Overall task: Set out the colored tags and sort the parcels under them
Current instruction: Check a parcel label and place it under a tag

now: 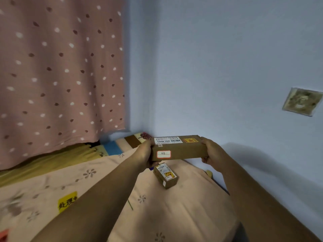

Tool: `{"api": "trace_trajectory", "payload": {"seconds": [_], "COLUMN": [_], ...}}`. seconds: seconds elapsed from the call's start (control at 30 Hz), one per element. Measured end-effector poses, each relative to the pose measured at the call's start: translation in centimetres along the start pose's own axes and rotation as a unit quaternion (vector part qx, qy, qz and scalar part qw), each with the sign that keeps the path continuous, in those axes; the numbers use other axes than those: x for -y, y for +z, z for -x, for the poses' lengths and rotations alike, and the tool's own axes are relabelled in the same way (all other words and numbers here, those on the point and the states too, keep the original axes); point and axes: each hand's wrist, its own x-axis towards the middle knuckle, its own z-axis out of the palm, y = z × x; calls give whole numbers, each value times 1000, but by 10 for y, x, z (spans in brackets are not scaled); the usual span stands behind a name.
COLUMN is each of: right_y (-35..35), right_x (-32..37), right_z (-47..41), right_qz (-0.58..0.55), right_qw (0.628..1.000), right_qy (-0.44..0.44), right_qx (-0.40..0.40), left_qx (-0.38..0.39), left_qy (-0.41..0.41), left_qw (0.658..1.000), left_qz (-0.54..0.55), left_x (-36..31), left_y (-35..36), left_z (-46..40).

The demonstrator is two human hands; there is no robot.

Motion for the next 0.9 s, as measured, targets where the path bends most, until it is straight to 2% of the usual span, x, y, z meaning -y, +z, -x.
{"api": "trace_trajectory", "payload": {"seconds": [0.27,0.47,0.7,0.9], "right_y": [-5,-28,-54,-67], "right_x": [-17,-53,-115,-163], "right_z": [-64,-121,-171,-188], "right_qz": [-1,65,104,77], "right_qw": [997,989,972,974], "right_qy": [16,25,70,35], "right_qx": [75,131,196,208], "left_qx": [-73,-110,-125,-128], "left_qy": [-5,-14,-40,-68], "left_qw": [997,994,991,987], "left_qz": [20,21,7,65], "left_x": [24,62,128,194], "left_y": [14,41,58,58], "left_z": [-28,-58,-92,-123]}}
